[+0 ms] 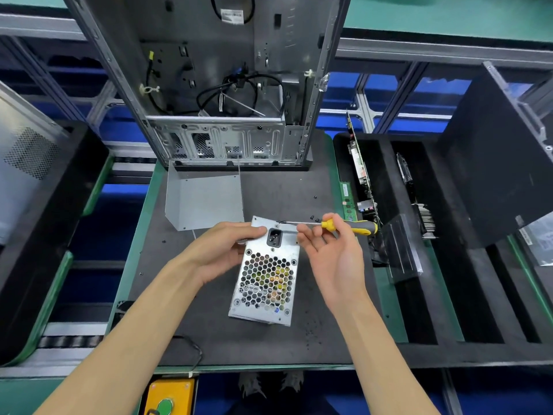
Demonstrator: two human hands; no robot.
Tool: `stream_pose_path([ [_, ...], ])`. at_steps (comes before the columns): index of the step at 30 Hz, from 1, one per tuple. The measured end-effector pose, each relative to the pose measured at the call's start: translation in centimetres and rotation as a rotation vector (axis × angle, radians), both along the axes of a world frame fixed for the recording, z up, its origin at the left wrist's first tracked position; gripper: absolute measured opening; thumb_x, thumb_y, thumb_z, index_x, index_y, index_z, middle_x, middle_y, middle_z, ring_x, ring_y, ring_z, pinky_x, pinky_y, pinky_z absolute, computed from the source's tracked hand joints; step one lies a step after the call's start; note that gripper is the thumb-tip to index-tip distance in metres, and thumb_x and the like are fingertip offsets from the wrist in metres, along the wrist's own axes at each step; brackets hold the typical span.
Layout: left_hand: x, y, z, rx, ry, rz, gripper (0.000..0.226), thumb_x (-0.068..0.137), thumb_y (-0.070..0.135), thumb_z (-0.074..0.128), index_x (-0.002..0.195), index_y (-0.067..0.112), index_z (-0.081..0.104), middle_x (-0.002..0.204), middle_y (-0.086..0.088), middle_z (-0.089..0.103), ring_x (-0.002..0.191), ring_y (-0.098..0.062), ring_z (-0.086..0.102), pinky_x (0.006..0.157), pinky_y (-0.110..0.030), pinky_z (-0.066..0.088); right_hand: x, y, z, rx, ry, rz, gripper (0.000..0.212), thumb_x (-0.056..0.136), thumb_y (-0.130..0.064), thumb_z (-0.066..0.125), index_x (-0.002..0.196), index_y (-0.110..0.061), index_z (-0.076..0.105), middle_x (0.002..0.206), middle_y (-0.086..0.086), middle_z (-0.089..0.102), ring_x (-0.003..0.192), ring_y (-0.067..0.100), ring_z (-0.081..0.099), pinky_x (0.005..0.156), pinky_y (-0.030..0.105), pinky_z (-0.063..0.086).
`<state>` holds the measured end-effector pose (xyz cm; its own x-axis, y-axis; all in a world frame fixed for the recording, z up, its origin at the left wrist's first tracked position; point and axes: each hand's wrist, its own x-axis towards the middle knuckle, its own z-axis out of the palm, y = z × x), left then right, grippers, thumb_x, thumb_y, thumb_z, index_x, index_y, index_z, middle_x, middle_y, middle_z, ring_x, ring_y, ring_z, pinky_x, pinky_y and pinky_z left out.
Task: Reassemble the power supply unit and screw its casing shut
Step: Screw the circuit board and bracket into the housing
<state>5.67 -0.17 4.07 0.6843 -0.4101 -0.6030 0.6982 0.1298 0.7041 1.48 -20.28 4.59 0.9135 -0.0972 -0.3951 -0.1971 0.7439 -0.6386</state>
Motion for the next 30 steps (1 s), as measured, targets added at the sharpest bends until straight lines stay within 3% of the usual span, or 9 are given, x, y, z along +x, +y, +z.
stream_pose_path([
  [2,-0.1,0.2,-0.1,-0.019,0.016,0.001,0.031,0.084,0.017,0.070,0.110,0.001,0.077,0.120,-0.022,0.071,0.107,-0.030,0.071,0.090,-0.037,0.060,0.3,-0.2,0.3,-0.098,-0.039,-0.002,0.019,0.107,-0.018,0.049,0.092,-0.011,0.058,0.066,0.004,0.050,0.080,0.031,0.073,0.075,0.034,0.061],
  [7,-0.2,0.3,-0.5,-0.048,0.051,0.038,0.037,0.085,0.015,0.067,0.118,-0.002,0.072,0.122,-0.022,0.070,0.114,-0.033,0.068,0.099,-0.040,0.056,1.5,-0.5,1.4,-0.571,-0.264,0.053,0.012,0.100,-0.020,0.050,0.092,-0.012,0.055,0.063,-0.001,0.049,0.067,0.029,0.070,0.069,0.030,0.057],
  [12,-0.1,0.0,-0.5,-0.055,0.044,0.040,0.031,0.084,0.014,0.067,0.109,-0.001,0.076,0.119,-0.022,0.072,0.108,-0.031,0.070,0.099,-0.040,0.055,1.9,0.1,2.2,-0.876,-0.416,0.159,0.013,0.101,-0.034,0.052,0.096,-0.023,0.057,0.064,-0.009,0.062,0.069,0.025,0.071,0.074,0.031,0.054],
  [16,-0.1,0.0,-0.6,-0.042,0.029,0.034,0.025,0.091,0.012,0.064,0.110,0.000,0.076,0.118,-0.021,0.072,0.114,-0.034,0.069,0.100,-0.041,0.055,2.2,0.6,2.8,-0.965,-0.452,0.188,0.013,0.099,-0.043,0.052,0.095,-0.031,0.057,0.066,-0.011,0.065,0.068,0.025,0.070,0.076,0.048,0.056],
  [23,-0.1,0.0,-0.7,-0.031,0.032,0.051,0.027,0.093,0.010,0.063,0.116,-0.002,0.072,0.120,-0.023,0.071,0.121,-0.039,0.063,0.107,-0.046,0.050,2.8,1.2,3.5,-1.064,-0.471,0.191,0.011,0.097,-0.048,0.053,0.088,-0.052,0.057,0.066,-0.011,0.065,0.068,0.022,0.070,0.071,0.041,0.057],
  [27,-0.1,0.0,-0.7,-0.015,0.030,0.059,0.026,0.094,0.010,0.064,0.115,-0.002,0.073,0.120,-0.023,0.071,0.122,-0.041,0.061,0.110,-0.049,0.047,2.9,1.5,3.4,-1.094,-0.466,0.194,0.010,0.097,-0.049,0.053,0.088,-0.052,0.057,0.065,-0.009,0.065,0.066,0.021,0.069,0.069,0.048,0.057],
  [30,-0.1,0.0,-0.7,-0.022,0.027,0.058,0.026,0.094,0.010,0.063,0.114,-0.002,0.073,0.119,-0.023,0.071,0.121,-0.040,0.062,0.107,-0.046,0.049,3.0,1.5,3.3,-1.126,-0.457,0.204,0.010,0.096,-0.049,0.053,0.088,-0.049,0.058,0.065,-0.005,0.065,0.065,0.020,0.068,0.067,0.043,0.056],
])
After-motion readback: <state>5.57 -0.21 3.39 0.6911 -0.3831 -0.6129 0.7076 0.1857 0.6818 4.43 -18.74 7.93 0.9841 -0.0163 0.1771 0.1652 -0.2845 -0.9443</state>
